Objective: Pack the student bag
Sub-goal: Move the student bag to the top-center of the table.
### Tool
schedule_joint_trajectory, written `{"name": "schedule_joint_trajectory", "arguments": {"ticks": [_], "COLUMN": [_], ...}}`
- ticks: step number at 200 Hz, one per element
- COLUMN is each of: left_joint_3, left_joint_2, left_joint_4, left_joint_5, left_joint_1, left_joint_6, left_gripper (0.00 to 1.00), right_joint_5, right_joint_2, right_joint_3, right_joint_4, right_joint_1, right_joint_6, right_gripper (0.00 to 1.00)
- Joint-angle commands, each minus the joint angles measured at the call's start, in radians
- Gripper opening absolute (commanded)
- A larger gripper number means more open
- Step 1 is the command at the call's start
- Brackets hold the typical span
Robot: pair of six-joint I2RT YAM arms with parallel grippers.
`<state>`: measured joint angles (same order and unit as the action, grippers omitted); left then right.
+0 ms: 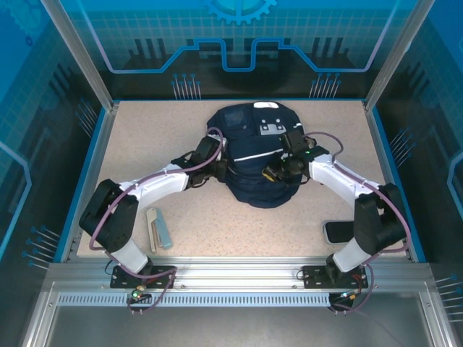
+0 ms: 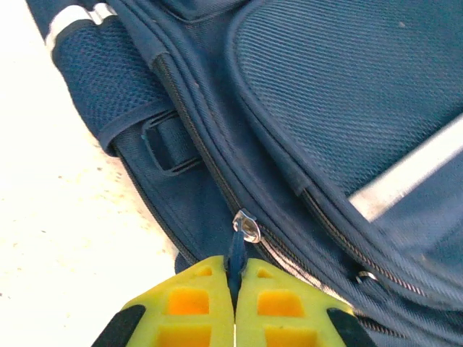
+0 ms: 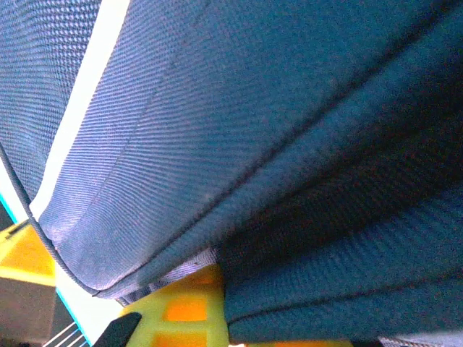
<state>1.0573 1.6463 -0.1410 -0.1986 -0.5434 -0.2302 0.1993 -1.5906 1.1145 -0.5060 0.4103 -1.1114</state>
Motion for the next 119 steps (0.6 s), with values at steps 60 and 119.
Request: {"name": "schedule_joint_trajectory", "arguments": {"ticks": [60, 119], "left_joint_3": [-0.016, -0.045], "left_joint_2": [-0.062, -0.185], "left_joint_4": [-0.032, -0.168], "left_joint_5": [-0.067, 0.015], "left_joint_1": [0.186, 0.225], "left_joint_6": [-0.058, -0.159], "left_gripper": [0.00, 0.64], "right_joint_5": [0.105, -0.259], "right_joint_2": [-0.229, -0.040], "right_joint_3": [0.266, 0.258], "right_joint_4": [0.005, -0.354], "right_joint_1": [0.141, 0.109], "right_joint_6": [0.147, 0.243], "right_gripper": [0.25, 0.79]}}
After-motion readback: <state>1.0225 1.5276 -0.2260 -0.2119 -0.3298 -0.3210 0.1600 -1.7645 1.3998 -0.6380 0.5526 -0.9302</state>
